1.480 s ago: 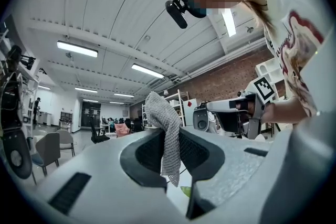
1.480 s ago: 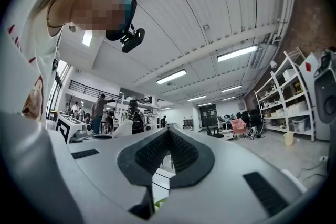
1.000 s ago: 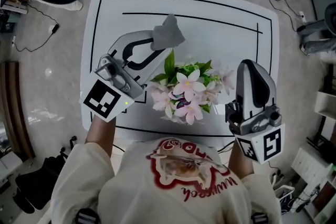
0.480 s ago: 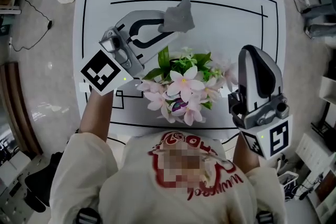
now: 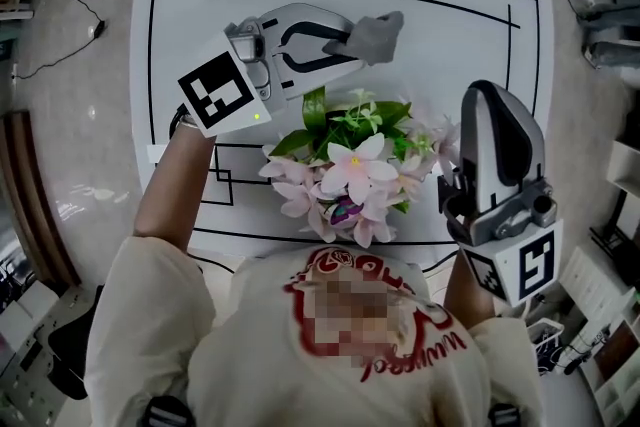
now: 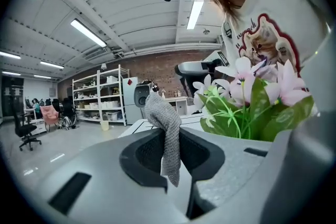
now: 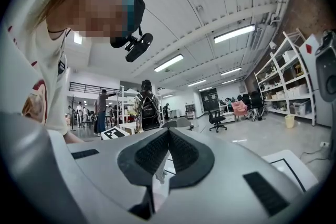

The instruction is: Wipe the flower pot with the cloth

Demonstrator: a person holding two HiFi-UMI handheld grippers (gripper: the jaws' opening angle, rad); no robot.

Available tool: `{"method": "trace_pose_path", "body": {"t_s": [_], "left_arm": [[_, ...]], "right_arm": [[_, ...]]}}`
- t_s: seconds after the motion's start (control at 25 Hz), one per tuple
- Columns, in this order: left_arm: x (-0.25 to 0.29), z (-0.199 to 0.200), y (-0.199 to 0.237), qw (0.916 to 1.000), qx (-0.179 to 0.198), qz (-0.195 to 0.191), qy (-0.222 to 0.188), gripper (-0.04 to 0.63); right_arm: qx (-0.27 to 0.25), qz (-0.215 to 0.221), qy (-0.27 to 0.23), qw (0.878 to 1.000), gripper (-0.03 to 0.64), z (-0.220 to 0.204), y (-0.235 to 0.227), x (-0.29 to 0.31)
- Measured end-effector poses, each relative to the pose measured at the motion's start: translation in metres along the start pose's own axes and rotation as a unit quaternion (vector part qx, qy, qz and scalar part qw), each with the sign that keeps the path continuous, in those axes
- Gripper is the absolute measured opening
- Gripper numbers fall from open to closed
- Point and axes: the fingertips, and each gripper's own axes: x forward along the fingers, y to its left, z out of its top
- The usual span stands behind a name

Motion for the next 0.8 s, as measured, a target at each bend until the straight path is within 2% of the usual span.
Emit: {"method": "trace_pose_path", "body": {"t_s": [0.4, 0.52, 0.64, 0.8], "left_arm": [[0.023, -0.024, -0.019, 0.9968, -0.012, -0.077, 0.016, 0.058], [0.028, -0.034, -0.028, 0.9948, -0.002, -0.096, 0.033, 0.057], [0.029, -0.041, -0.034, 0.9928, 0.01, -0.109, 0.049, 0.058], [0.029, -0.041, -0.035, 0.9919, 0.005, -0.119, 0.043, 0.058]], "right_arm": [[0.006, -0.009, 0.006, 1.0, 0.0, -0.007, -0.006, 0.002], [0.012, -0.009, 0.007, 1.0, 0.0, -0.01, -0.005, 0.003], [0.015, -0.011, 0.008, 1.0, 0.0, -0.013, -0.005, 0.002], [0.016, -0.014, 0.011, 1.0, 0.0, -0.013, -0.006, 0.001]]}}
